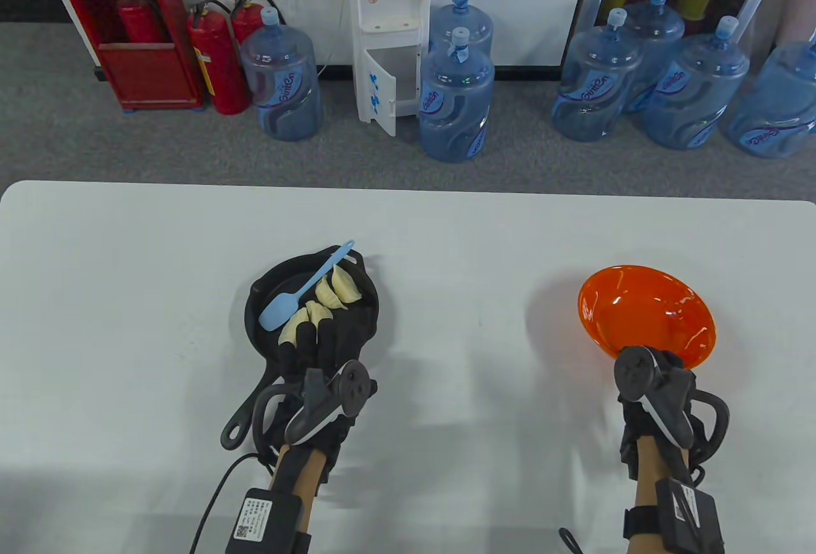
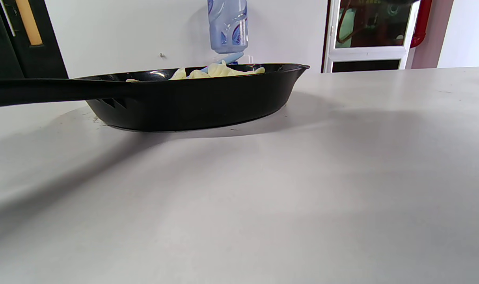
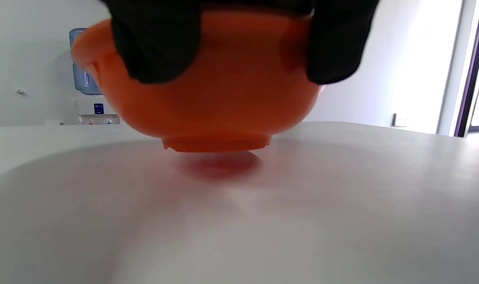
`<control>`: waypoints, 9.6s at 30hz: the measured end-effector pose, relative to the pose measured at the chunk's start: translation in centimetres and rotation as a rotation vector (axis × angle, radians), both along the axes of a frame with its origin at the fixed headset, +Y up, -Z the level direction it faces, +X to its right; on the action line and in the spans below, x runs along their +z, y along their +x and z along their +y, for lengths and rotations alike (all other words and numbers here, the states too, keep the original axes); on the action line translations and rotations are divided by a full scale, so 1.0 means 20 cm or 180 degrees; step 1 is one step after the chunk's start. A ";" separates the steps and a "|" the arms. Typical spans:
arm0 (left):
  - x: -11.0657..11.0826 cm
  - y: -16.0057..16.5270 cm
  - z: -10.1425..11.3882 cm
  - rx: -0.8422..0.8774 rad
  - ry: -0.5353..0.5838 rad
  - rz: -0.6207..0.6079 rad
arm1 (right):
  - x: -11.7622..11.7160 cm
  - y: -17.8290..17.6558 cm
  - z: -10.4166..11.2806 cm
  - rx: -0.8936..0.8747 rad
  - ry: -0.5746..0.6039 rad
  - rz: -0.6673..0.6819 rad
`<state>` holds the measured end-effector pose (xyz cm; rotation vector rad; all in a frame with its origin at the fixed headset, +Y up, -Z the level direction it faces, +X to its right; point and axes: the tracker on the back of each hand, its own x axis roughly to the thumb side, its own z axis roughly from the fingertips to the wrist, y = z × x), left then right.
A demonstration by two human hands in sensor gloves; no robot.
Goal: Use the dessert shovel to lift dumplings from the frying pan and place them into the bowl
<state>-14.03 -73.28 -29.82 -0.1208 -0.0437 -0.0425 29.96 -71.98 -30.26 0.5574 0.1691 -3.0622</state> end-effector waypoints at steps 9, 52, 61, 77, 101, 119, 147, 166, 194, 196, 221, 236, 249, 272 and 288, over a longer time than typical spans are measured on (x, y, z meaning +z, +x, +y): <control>0.00 0.00 0.00 -0.0005 -0.0018 0.0005 | 0.01 0.01 -0.05 -0.0086 -0.0008 -0.0030; 0.00 0.02 0.00 -0.0024 -0.0027 -0.0030 | 0.14 -0.48 0.11 -0.0181 0.0176 0.0815; 0.00 0.02 -0.02 -0.0011 -0.0044 0.0042 | 0.13 -0.48 -0.02 -0.0323 0.0336 0.0999; -0.11 -0.19 0.06 0.0123 0.0004 0.0501 | 0.13 -0.46 -0.04 -0.0524 0.0316 0.1043; -0.18 -0.51 -0.09 0.0033 -0.0910 0.1414 | 0.14 -0.43 -0.04 -0.0585 0.0291 0.0991; -0.16 -0.59 -0.07 -0.0094 -0.0377 0.1067 | 0.14 -0.43 -0.04 -0.0586 0.0254 0.0981; 0.03 -0.53 0.13 0.0046 0.0151 -0.0196 | 0.14 -0.41 -0.04 -0.0594 0.0296 0.0904; 0.12 -0.41 0.02 0.0222 0.0091 -0.0990 | 0.14 -0.40 -0.04 -0.0562 0.0275 0.0865; 0.12 -0.37 -0.14 -0.0104 -0.0410 -0.1371 | 0.14 -0.40 -0.04 -0.0493 0.0206 0.0839; 0.12 -0.37 -0.15 -0.0082 -0.0425 -0.1355 | 0.14 -0.40 -0.04 -0.0490 0.0207 0.0846; 0.11 -0.37 -0.18 -0.0162 -0.0579 -0.1267 | 0.10 -0.75 0.08 -0.0346 0.0226 0.1379; 0.11 -0.37 -0.18 -0.0174 -0.0619 -0.1273 | -0.06 -1.28 0.00 0.0413 -0.0870 0.1818; 0.10 -0.37 -0.18 -0.0165 -0.0645 -0.1265 | -0.09 -1.33 -0.03 0.0492 -0.1165 0.1728; 0.10 -0.37 -0.18 -0.0157 -0.0668 -0.1248 | 0.12 -1.25 0.16 0.0472 -0.0085 0.2027; 0.10 -0.37 -0.18 -0.0157 -0.0677 -0.1239 | 0.15 -1.32 0.02 0.0541 0.0026 0.2176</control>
